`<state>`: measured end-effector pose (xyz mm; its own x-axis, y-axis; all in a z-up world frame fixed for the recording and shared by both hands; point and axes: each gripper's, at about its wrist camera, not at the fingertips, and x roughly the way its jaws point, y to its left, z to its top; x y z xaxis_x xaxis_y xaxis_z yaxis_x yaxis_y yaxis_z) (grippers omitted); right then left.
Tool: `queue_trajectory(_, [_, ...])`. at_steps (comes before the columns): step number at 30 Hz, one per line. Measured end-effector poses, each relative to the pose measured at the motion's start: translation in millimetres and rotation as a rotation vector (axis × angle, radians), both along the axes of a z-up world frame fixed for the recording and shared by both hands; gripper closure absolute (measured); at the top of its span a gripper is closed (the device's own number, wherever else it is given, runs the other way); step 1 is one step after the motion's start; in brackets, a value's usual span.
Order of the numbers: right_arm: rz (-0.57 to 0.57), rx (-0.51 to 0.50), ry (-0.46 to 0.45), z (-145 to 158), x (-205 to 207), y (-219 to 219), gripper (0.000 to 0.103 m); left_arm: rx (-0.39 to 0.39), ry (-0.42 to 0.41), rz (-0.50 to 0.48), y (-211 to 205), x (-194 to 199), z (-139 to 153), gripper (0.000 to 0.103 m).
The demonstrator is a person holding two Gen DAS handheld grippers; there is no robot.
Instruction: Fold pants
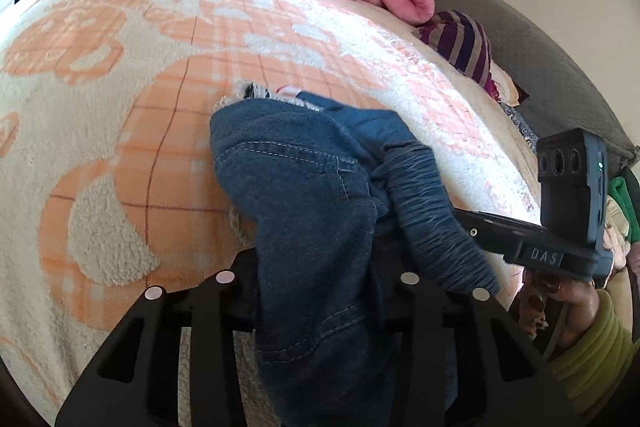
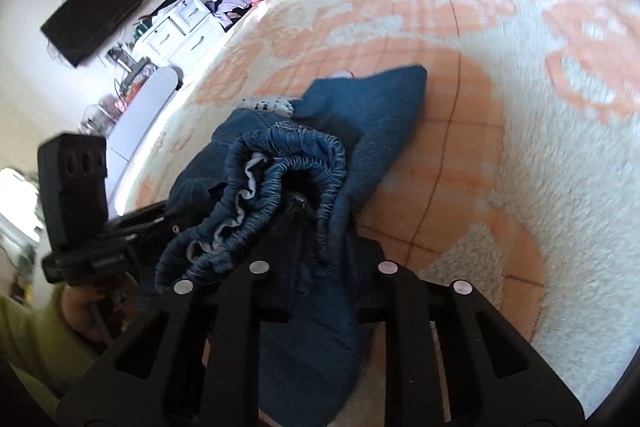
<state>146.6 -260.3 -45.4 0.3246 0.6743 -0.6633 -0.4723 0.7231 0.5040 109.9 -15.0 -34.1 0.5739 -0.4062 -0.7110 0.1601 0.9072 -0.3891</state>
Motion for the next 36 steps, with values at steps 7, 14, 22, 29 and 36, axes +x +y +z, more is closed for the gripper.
queue_trajectory(7, [0.026,-0.034,-0.099,26.0,4.8,11.9,0.093,0.018,-0.077,-0.006,-2.6,3.1,26.1,0.069])
queue_trajectory(14, [0.025,-0.030,-0.139,40.1,40.6,22.6,0.098,0.039,-0.135,0.025,6.9,30.4,46.5,0.069])
queue_trajectory(22, [0.028,-0.058,-0.141,37.2,74.9,44.0,0.098,0.063,-0.148,0.051,13.8,55.9,41.2,0.069])
queue_trajectory(29, [0.028,-0.117,-0.107,18.8,87.9,53.9,0.097,0.081,-0.103,0.076,23.4,67.4,22.3,0.068])
queue_trajectory(36, [-0.021,-0.128,-0.032,-7.9,89.9,39.4,0.093,0.089,-0.062,0.098,33.5,68.1,5.3,0.054])
